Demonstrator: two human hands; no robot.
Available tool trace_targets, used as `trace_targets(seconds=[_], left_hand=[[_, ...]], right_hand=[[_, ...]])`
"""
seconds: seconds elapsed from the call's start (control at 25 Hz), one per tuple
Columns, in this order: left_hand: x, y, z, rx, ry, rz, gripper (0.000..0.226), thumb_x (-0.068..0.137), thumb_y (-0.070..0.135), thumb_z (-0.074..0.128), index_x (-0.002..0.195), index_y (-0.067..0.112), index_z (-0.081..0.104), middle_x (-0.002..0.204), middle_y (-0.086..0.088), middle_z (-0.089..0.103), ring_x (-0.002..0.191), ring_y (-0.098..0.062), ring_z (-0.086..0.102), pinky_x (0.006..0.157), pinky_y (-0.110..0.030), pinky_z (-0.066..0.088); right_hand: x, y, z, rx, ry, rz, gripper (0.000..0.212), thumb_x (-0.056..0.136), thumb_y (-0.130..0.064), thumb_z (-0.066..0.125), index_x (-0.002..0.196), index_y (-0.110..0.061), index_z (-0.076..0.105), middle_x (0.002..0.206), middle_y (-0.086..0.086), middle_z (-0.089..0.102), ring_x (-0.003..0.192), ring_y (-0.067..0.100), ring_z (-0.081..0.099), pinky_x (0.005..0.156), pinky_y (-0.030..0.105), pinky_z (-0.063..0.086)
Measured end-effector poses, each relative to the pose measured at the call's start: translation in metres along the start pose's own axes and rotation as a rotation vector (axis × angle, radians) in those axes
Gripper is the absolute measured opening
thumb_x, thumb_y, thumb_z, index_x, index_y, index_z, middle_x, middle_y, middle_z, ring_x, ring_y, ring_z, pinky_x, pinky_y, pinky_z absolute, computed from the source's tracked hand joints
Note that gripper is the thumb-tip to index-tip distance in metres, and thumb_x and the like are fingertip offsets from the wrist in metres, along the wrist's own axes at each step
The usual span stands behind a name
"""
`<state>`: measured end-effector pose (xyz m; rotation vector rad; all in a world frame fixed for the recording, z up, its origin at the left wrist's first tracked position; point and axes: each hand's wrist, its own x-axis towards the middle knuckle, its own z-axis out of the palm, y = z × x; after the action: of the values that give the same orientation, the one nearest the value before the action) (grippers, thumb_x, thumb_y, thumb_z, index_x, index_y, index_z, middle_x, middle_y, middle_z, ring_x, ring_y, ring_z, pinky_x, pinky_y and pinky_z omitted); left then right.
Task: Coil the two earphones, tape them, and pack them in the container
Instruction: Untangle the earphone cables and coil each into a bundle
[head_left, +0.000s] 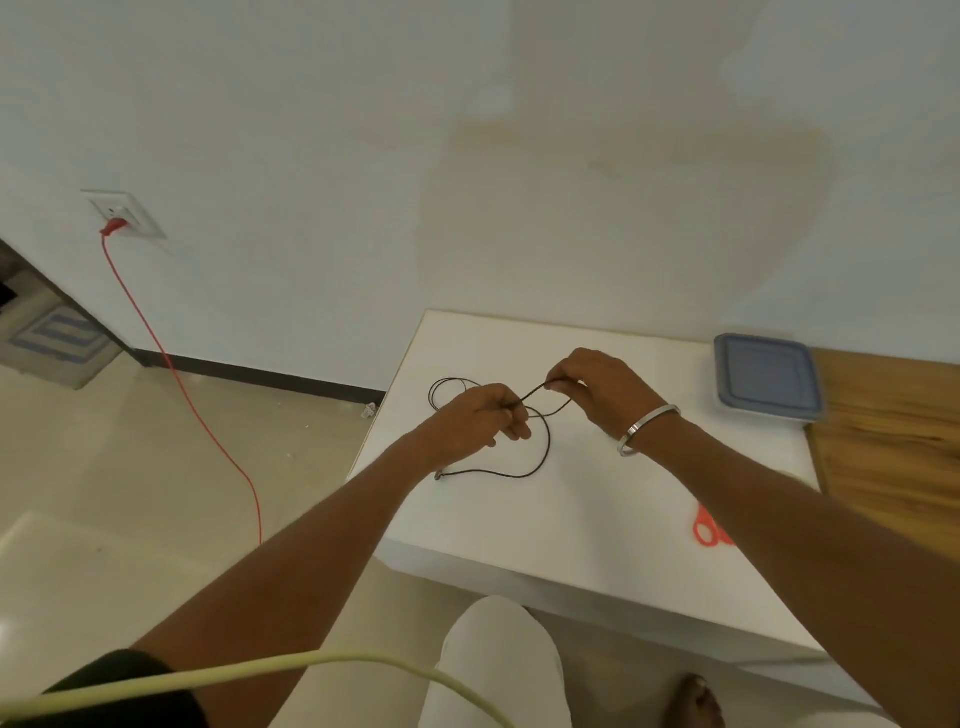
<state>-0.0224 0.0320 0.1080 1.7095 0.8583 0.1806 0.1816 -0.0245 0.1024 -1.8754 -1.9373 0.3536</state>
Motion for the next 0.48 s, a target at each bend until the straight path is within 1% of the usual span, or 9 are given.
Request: trace_targets(seconds=[0.08, 0.12, 0.2, 0.28, 0.4, 0.48], left_hand=[[-0.006, 0.012, 0.008, -0.044, -0.103, -0.024, 0.024, 0.084, 0.02, 0.045, 0.103, 0.018, 0.06, 0.09, -0.003, 0.073, 0.089, -0.015, 0.067, 0.085, -0.036, 0.046], [-0.008, 0.016, 0.012, -0.074, -0.144, -0.021, 0.025, 0.086, 0.022, 0.046, 0.105, 0.019, 0.061, 0.086, -0.002, 0.071, 0.086, -0.015, 0.067, 0.084, -0.036, 0.047], [-0.012, 0.02, 0.018, -0.18, -0.179, 0.005, 0.022, 0.097, 0.023, 0.045, 0.108, 0.016, 0.063, 0.077, 0.001, 0.063, 0.08, -0.017, 0.065, 0.083, -0.037, 0.051], [-0.016, 0.019, 0.022, -0.316, -0.175, 0.003, 0.028, 0.104, 0.024, 0.039, 0.108, 0.013, 0.065, 0.072, 0.002, 0.059, 0.076, -0.019, 0.065, 0.082, -0.037, 0.055], [-0.02, 0.018, 0.024, -0.464, -0.192, -0.03, 0.031, 0.104, 0.022, 0.039, 0.107, 0.013, 0.068, 0.076, -0.001, 0.064, 0.078, -0.022, 0.067, 0.08, -0.036, 0.057], [-0.022, 0.02, 0.023, -0.5, -0.219, -0.016, 0.031, 0.103, 0.023, 0.041, 0.105, 0.017, 0.072, 0.087, -0.002, 0.07, 0.087, -0.023, 0.07, 0.082, -0.033, 0.057]], right_hand=[[-0.007, -0.011, -0.006, 0.041, -0.037, -0.04, 0.022, 0.096, -0.022, 0.049, 0.106, -0.013, 0.066, 0.096, 0.004, 0.055, 0.084, 0.02, 0.055, 0.077, 0.031, 0.044], [-0.01, -0.016, -0.007, 0.044, -0.039, -0.062, 0.022, 0.096, -0.021, 0.049, 0.106, -0.012, 0.066, 0.096, 0.004, 0.052, 0.08, 0.018, 0.052, 0.073, 0.029, 0.043], [-0.016, -0.023, -0.006, 0.057, -0.018, -0.084, 0.022, 0.096, -0.019, 0.048, 0.107, -0.013, 0.066, 0.094, 0.001, 0.045, 0.076, 0.016, 0.05, 0.07, 0.027, 0.042], [-0.023, -0.025, -0.006, 0.06, 0.018, -0.067, 0.022, 0.097, -0.018, 0.046, 0.108, -0.012, 0.065, 0.097, 0.003, 0.047, 0.076, 0.018, 0.053, 0.07, 0.03, 0.045], [-0.03, -0.021, -0.006, 0.067, 0.026, -0.022, 0.023, 0.097, -0.014, 0.045, 0.111, -0.01, 0.063, 0.102, 0.009, 0.049, 0.074, 0.019, 0.052, 0.072, 0.037, 0.049], [-0.034, -0.021, -0.003, 0.087, -0.005, -0.017, 0.023, 0.096, -0.009, 0.046, 0.112, -0.009, 0.062, 0.103, 0.008, 0.051, 0.08, 0.021, 0.056, 0.077, 0.036, 0.049]])
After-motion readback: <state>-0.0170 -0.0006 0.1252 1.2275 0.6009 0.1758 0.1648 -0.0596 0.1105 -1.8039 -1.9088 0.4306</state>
